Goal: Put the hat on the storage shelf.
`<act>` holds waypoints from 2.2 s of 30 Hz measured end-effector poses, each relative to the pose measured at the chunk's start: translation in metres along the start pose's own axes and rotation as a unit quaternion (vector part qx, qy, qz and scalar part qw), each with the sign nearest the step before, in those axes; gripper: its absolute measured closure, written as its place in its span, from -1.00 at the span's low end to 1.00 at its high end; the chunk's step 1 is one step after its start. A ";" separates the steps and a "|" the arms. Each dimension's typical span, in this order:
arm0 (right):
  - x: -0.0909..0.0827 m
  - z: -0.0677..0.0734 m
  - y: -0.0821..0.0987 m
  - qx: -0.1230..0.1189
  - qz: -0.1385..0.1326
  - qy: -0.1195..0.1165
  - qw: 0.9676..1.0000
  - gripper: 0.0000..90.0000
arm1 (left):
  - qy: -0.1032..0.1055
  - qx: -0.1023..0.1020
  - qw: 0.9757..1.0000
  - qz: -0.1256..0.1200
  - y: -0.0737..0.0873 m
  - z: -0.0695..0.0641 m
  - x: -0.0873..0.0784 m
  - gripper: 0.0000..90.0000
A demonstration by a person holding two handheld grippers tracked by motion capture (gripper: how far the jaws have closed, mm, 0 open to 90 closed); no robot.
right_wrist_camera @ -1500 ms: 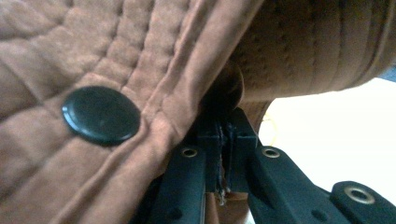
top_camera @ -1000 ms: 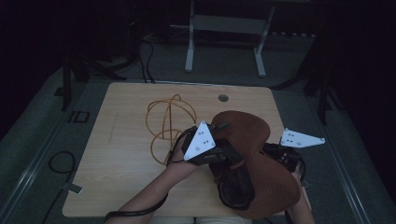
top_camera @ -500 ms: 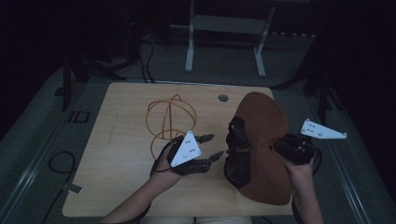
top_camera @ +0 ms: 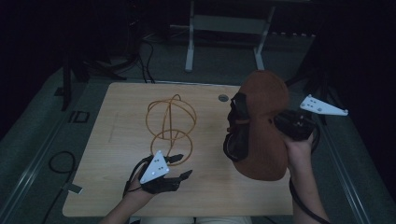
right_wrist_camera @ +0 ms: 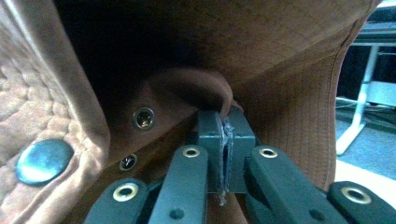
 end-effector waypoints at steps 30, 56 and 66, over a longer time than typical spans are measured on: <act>0.119 0.011 -0.055 0.005 0.019 -0.025 0.999 0.95 | -0.285 -0.193 0.934 0.099 0.136 0.080 -0.075 -0.95; 0.241 0.104 -0.029 -0.033 0.159 -0.152 0.975 0.40 | -0.299 -0.213 0.927 0.080 0.144 0.087 -0.085 -0.95; 0.243 0.116 -0.021 -0.078 0.168 -0.124 0.975 -0.29 | -0.297 -0.217 0.927 0.079 0.146 0.086 -0.083 -0.95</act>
Point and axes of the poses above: each handheld gripper's, and its own axes: x roughly forward along the jaws, y roughly out of its underside, z roughly to its left, the point moved 5 cm from there along x, roughly forward along the jaws, and after that the axes turned 5 degrees about z, right-handed, at the moved point
